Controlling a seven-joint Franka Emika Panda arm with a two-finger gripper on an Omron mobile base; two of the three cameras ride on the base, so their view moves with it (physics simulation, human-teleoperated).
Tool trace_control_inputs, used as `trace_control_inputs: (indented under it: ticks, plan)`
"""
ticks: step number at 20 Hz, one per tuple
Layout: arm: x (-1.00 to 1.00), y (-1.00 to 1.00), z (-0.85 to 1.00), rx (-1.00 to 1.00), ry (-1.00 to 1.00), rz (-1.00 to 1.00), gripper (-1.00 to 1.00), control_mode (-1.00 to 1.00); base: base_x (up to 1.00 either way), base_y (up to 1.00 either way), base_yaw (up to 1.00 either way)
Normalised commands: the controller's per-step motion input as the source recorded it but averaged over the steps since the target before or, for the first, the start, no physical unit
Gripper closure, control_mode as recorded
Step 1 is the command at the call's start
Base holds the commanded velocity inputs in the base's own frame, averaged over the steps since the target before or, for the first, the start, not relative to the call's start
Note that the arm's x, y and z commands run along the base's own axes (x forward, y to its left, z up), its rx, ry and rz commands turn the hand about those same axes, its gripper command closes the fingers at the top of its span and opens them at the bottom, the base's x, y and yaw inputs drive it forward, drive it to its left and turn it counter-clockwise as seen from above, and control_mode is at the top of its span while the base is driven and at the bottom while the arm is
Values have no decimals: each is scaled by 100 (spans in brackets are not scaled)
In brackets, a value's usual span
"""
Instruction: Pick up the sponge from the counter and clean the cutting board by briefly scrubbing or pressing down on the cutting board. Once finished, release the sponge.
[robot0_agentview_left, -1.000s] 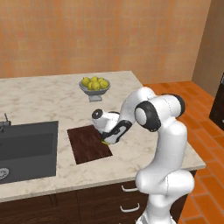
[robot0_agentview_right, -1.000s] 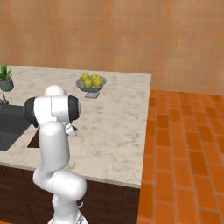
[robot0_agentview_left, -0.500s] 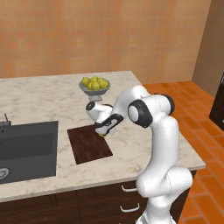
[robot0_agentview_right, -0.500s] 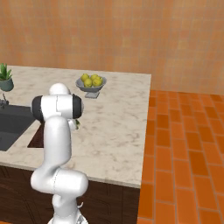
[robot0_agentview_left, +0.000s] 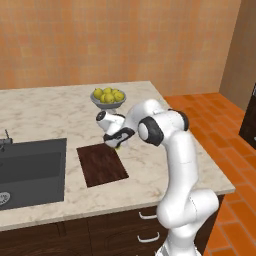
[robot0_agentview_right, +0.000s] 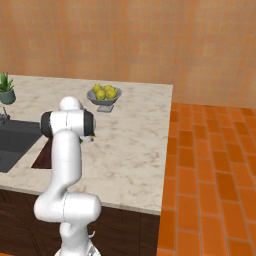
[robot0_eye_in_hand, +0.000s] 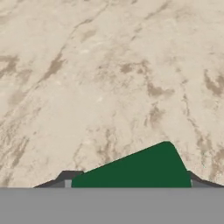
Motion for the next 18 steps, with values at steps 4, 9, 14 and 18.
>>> trace_control_inputs:
  ticks: [4, 9, 14, 18]
  plan:
    - [72, 0, -16, 0, -6, -24, 100, -100, 0, 0, 0]
    - [-29, -57, 41, 16, -3, -17, 100, -100, 0, 0, 0]
    - [-100, -100, 47, 36, -4, 0, 100, -100, 0, 0, 0]
    - [-100, -100, -69, 30, -20, 0, 100, -100, 0, 0, 0]
